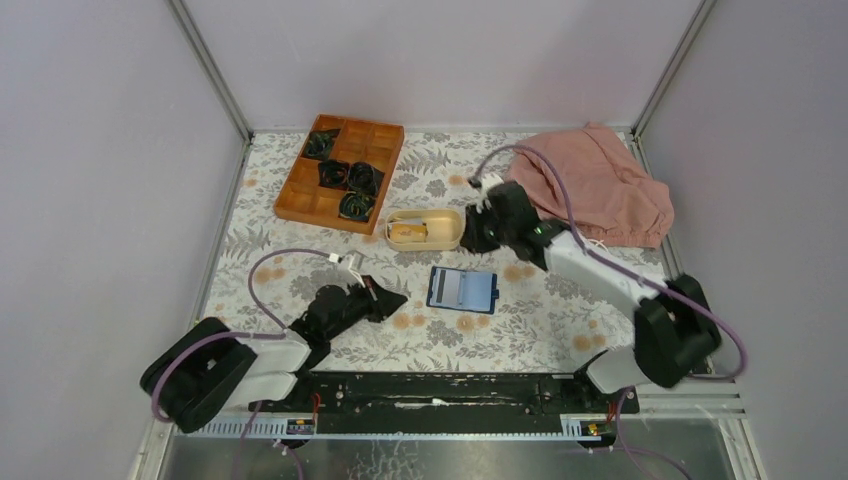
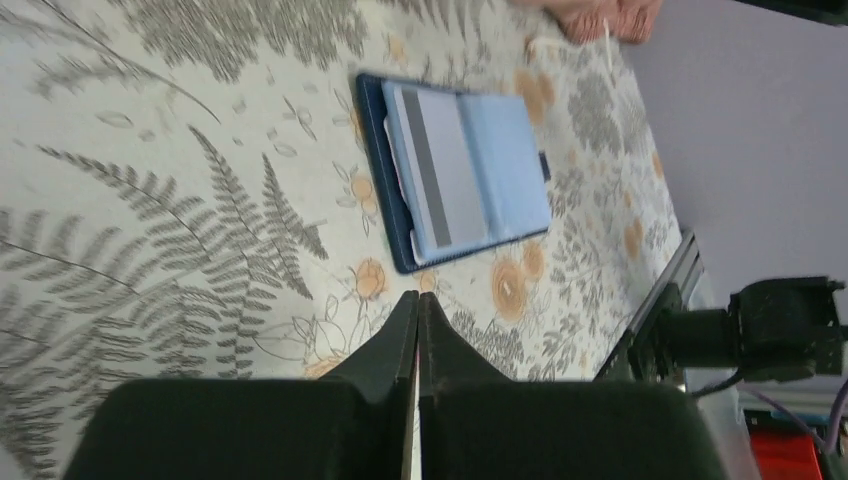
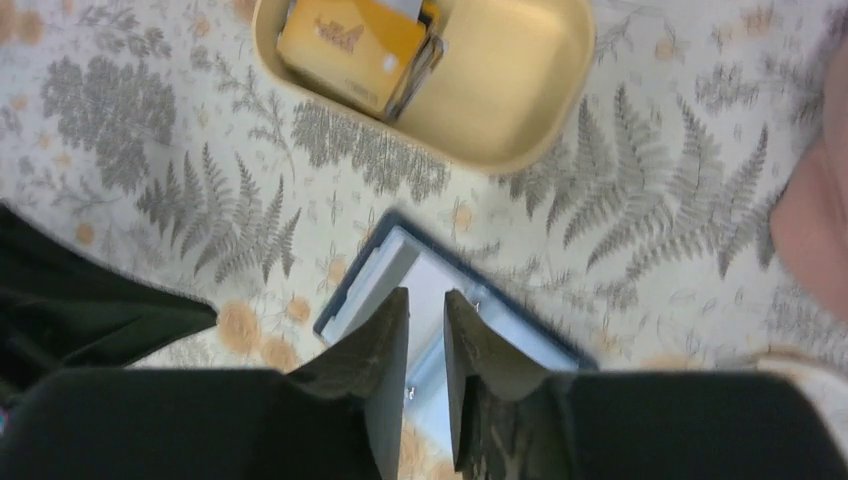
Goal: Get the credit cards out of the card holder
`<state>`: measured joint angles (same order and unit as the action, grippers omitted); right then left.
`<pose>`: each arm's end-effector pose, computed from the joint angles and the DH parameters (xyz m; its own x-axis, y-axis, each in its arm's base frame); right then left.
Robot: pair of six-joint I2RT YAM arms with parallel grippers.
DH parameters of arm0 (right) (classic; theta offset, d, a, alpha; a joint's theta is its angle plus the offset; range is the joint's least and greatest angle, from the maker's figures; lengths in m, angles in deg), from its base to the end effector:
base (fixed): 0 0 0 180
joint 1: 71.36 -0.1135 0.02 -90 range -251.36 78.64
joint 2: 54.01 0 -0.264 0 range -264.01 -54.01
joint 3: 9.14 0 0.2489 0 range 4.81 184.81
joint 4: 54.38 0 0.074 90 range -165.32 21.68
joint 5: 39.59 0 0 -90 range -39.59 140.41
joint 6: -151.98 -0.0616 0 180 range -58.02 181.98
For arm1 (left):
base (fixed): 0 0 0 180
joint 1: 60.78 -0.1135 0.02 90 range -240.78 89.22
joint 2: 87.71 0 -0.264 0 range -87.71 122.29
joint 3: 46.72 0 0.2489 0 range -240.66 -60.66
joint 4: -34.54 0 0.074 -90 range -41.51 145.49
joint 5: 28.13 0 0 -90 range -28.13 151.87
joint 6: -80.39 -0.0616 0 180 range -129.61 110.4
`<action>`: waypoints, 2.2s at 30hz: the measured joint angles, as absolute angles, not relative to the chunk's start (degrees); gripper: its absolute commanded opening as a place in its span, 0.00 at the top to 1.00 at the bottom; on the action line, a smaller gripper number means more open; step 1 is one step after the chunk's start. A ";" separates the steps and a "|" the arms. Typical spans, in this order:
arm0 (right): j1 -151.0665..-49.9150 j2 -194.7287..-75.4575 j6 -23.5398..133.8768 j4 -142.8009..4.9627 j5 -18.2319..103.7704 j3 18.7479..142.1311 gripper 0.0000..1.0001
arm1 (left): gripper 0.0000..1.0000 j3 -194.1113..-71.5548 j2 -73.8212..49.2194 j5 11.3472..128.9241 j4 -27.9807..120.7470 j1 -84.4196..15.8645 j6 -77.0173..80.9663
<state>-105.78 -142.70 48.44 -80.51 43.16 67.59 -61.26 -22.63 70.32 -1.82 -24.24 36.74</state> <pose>0.2957 0.2121 0.2425 -0.6452 -0.1606 -0.7469 -0.5057 0.8226 0.2600 0.1535 -0.1250 0.1277 -0.6448 -0.4130 -0.6432 0.3431 0.5955 -0.7264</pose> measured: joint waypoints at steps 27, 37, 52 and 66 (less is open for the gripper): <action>-106.35 -128.51 31.55 -50.04 35.19 29.67 0.52 | 1.00 -77.99 9.94 69.71 -8.70 -17.42 32.00; -106.37 -135.94 26.74 -39.83 32.54 27.72 0.55 | 1.00 -77.79 13.79 67.83 -15.15 -14.56 33.25; -106.04 -139.81 22.98 -27.31 32.00 24.33 0.58 | 1.00 -77.00 15.69 67.46 -19.00 -14.36 34.86; -106.04 -140.03 19.39 -19.22 25.18 22.30 0.59 | 1.00 -75.67 16.04 67.83 -21.23 -14.25 36.63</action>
